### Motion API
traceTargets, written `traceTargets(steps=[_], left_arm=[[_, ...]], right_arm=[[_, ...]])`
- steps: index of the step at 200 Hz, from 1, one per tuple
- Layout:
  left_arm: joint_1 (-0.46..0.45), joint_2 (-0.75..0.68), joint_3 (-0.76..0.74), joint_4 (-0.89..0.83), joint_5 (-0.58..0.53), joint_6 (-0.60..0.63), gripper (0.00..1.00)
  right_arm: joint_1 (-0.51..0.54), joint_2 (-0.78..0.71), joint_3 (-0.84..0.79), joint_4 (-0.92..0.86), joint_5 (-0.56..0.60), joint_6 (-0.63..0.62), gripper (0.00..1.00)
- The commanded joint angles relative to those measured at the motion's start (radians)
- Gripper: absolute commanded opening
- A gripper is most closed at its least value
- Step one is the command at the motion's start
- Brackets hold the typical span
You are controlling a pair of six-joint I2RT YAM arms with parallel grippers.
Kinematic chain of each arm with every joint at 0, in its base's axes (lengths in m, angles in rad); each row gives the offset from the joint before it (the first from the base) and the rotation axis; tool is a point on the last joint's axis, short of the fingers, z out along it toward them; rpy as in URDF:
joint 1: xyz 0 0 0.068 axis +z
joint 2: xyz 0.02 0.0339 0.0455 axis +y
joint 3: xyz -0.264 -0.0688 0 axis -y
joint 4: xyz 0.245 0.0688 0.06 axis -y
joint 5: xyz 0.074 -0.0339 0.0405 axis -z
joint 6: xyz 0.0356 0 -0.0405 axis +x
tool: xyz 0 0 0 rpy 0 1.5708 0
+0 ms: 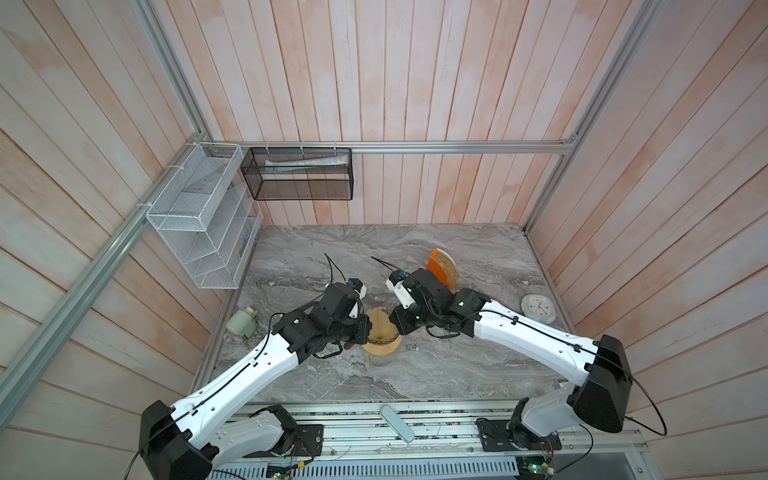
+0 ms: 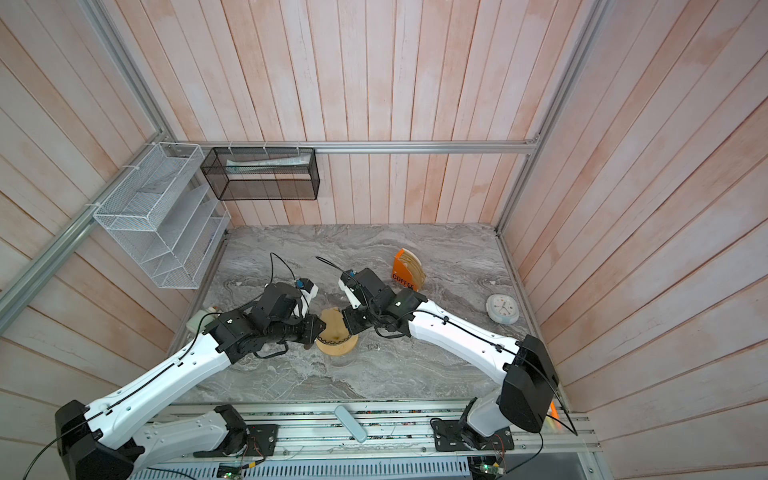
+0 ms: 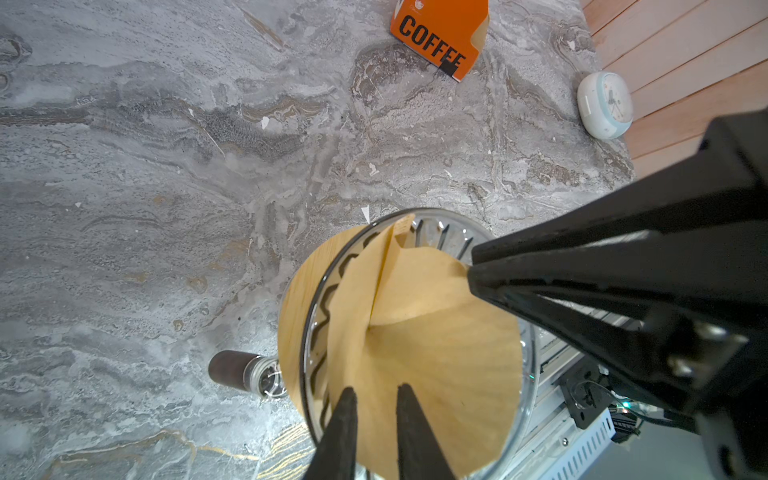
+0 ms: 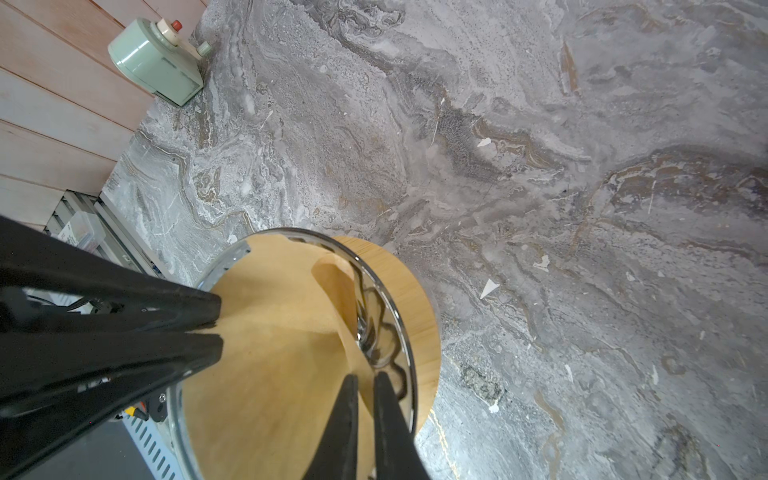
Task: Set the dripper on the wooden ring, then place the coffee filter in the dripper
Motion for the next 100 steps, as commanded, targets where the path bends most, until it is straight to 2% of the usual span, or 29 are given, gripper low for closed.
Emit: traceTargets(steps=[1,100], left_arm=[[0.004,0.008,-0.001,-0.002,-0.028,0.019,0.21],[0.004,0.05,0.044,-0.041,-0.03,0.066,0.21]], right_arm=[[0.004,0.021,-0.003,-0.031,0.032,-0.008,0.12],[0.027,0.05,0.043,-0.075,0.087,-0.019,0.12]])
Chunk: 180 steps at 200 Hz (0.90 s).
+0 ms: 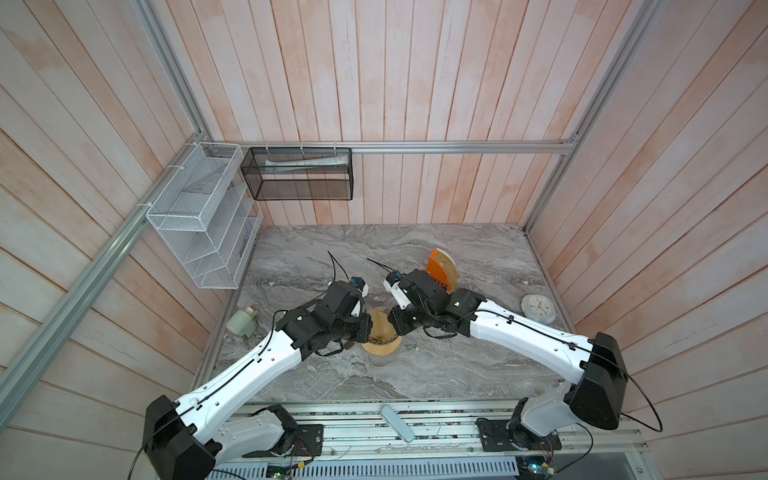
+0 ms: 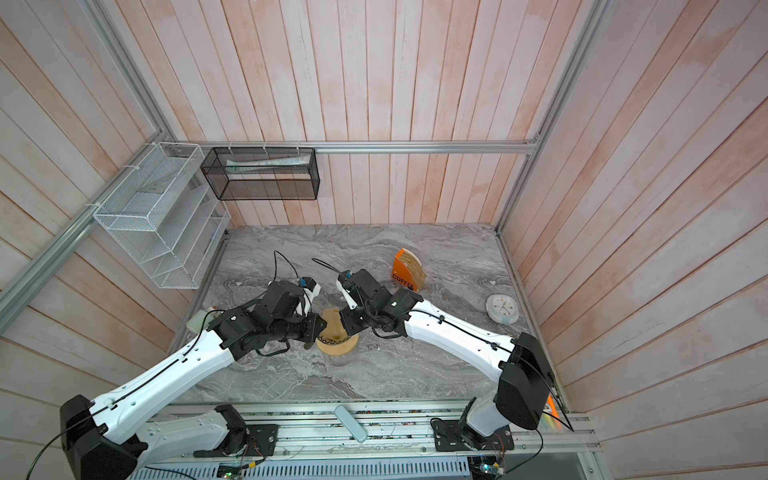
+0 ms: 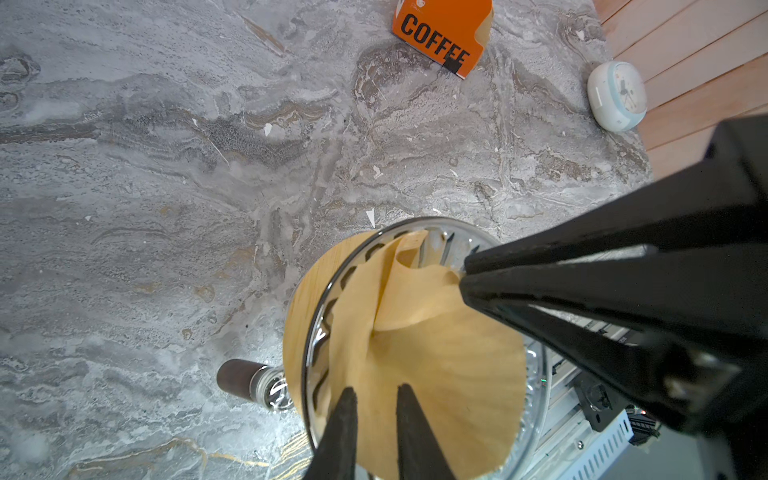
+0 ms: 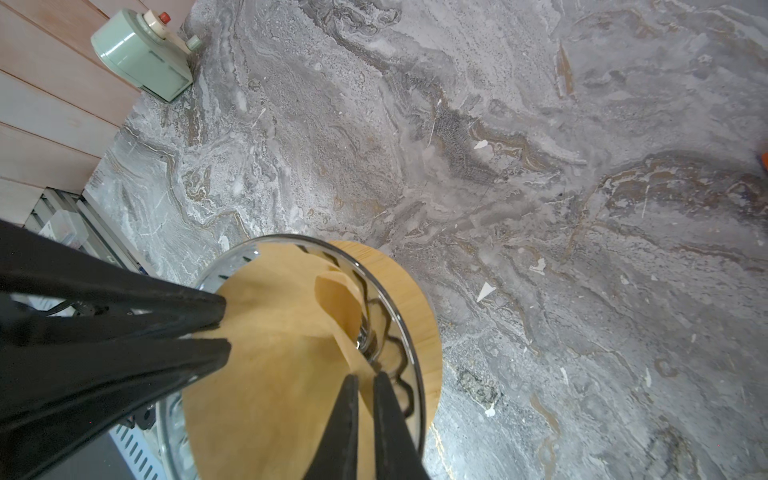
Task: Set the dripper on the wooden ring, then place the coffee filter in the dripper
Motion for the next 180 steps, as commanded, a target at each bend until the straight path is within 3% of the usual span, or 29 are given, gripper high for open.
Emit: traceTargets(steps=[1,180], left_arm=[[0.003,0.016,0.022,-0.036,-0.017,0.027,0.21],[0.004,0.005,-0.007,-0.037,-0.02,0.011,0.21]], right_arm=[[0.007,0.022,0.019,-0.063,0.045,-0.015,0.12],[0.006,0.027,-0.004,-0.062,0.064,-0.012,0.11]])
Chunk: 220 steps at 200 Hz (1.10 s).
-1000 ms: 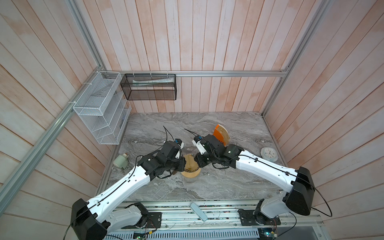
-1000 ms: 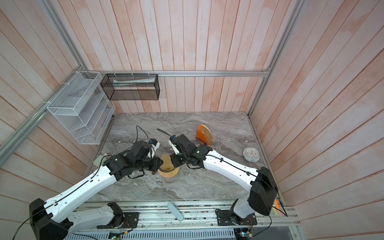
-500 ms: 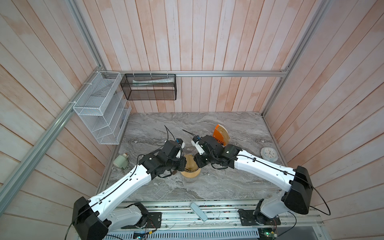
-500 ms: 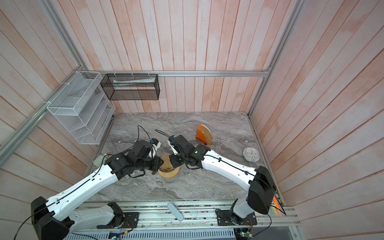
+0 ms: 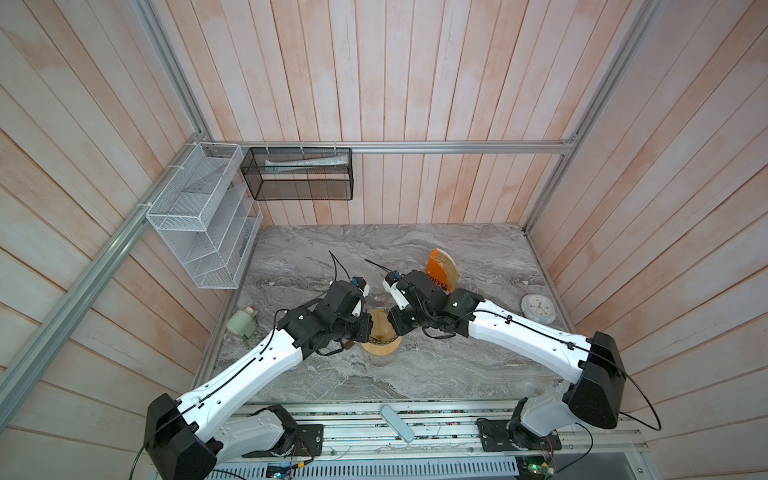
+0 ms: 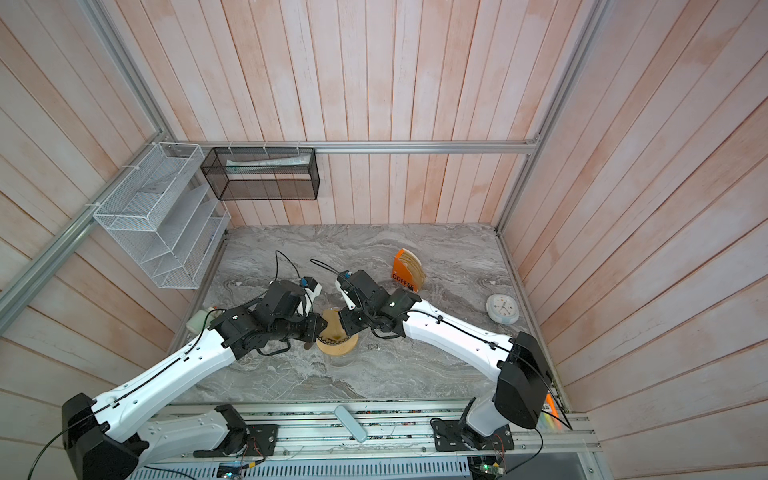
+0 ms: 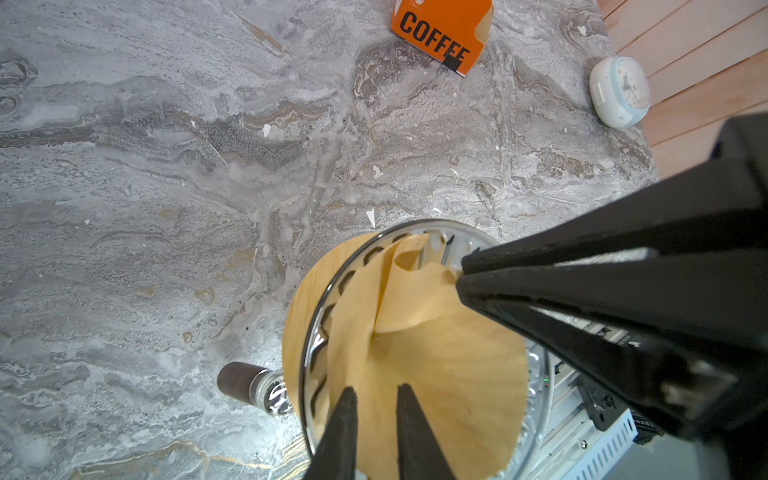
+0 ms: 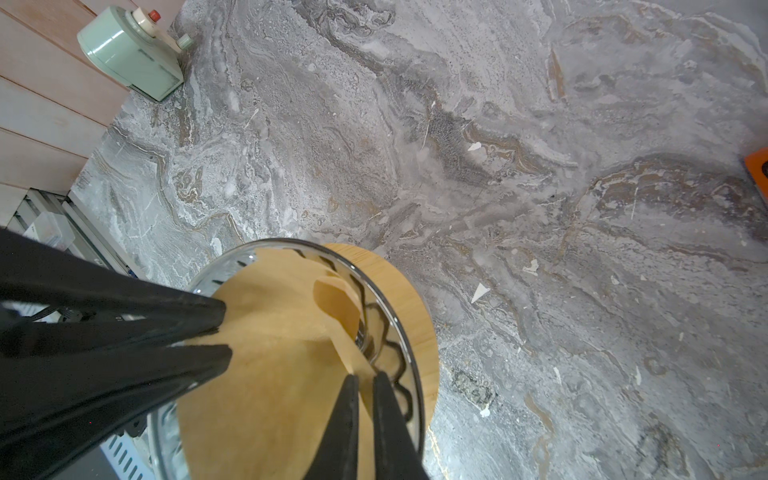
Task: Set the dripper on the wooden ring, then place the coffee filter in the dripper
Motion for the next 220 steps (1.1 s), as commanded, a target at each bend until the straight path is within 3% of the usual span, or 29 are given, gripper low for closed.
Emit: traceTargets(steps=[1,140,220], left_arm=[[0.004,0.0,-0.009,-0.037,-0.02,0.005,0.21],[0.003,-0.033,0.001,-0.026,-0.023,-0.01,0.21],[0.004,-0.045,0.029,-0.023,-0.024,-0.006,0.21]], right_arm=[[0.0,0.023,-0.008,-0.058,0.041,-0.013,0.12],[0.0,0.015,0.024,-0.067,0.029,-0.008,0.12],[0.0,-0.019,0.053,-0.057,0.024,0.016,0.21]])
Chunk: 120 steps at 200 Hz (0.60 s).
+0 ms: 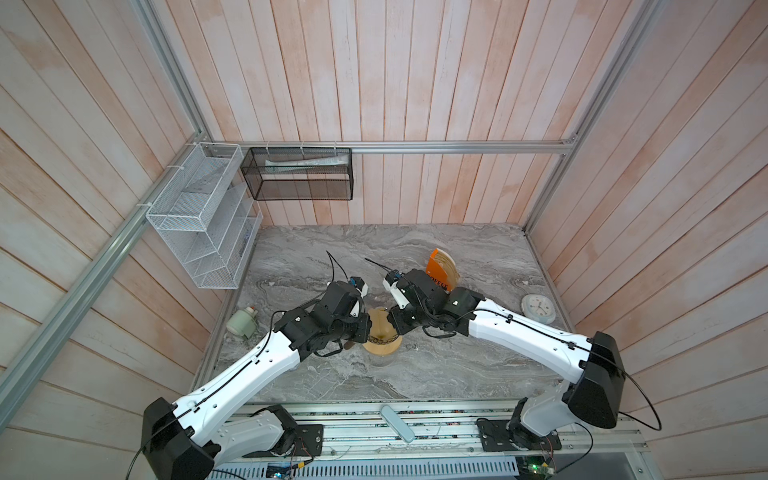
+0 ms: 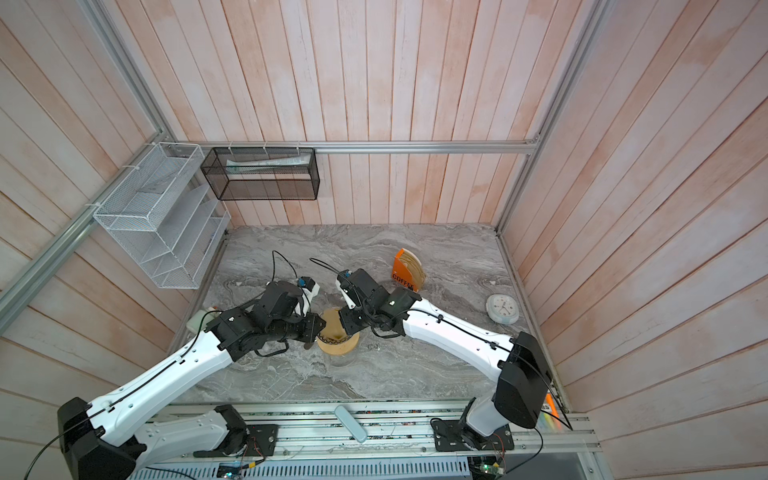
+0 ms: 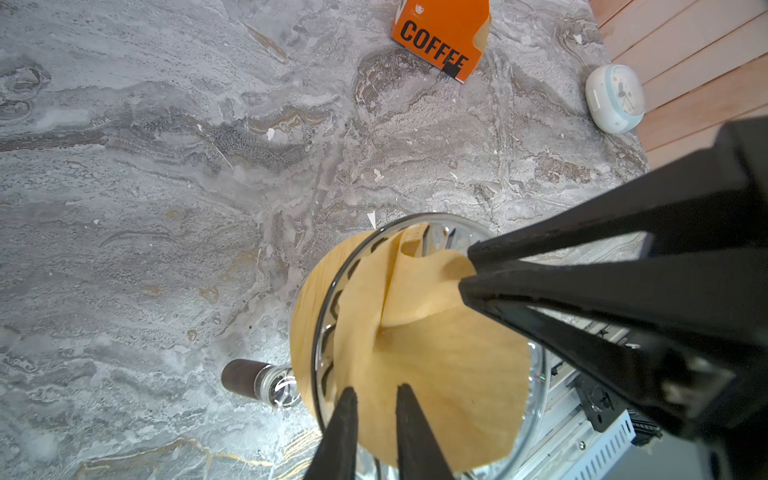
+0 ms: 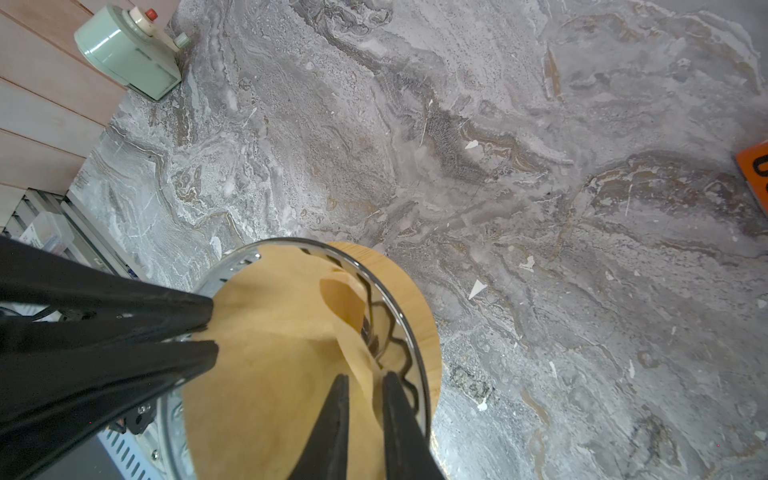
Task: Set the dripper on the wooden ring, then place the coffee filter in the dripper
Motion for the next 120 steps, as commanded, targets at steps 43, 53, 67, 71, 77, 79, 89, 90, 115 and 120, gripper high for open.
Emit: traceTargets(steps=[43,53,67,71,77,79,89,90,115,120], left_arm=[[0.003,-0.026,0.041,-0.013,-0.018,-0.003,0.21],[0.003,-0.027,0.041,-0.013,-0.018,-0.004,0.21],[0.003,-0.03,0.041,-0.007,-0.018,-0.005,0.21],[0.003,-0.032,0.041,-0.007,-0.017,-0.005,0.21],[0.004,-0.032,0.04,-0.005,-0.018,-0.005,0.21],[0.004,-0.032,0.04,-0.006,-0.018,-0.004,0.21],[0.004,-0.032,0.041,-0.003,-0.018,-0.004,0.21],[0.004,-0.032,0.041,-0.003,-0.018,-0.004,0.21],[0.002,-0.037,0.041,0.001,-0.023,-0.007,0.21],[0.003,-0.039,0.041,0.003,-0.027,-0.006,0.21]], right_arm=[[0.0,-0.03,0.034,-0.03,0.02,0.014,0.23],[0.0,-0.032,0.032,-0.03,0.022,0.014,0.23],[0.0,-0.034,0.033,-0.03,0.023,0.015,0.23],[0.0,-0.034,0.035,-0.031,0.024,0.015,0.23],[0.0,-0.035,0.036,-0.032,0.025,0.015,0.23],[0.0,-0.035,0.035,-0.031,0.026,0.015,0.23],[0.0,-0.038,0.037,-0.031,0.028,0.016,0.23],[0.0,-0.038,0.037,-0.03,0.029,0.016,0.23],[0.0,-0.043,0.04,-0.031,0.036,0.018,0.25],[-0.001,-0.045,0.04,-0.03,0.036,0.019,0.25]])
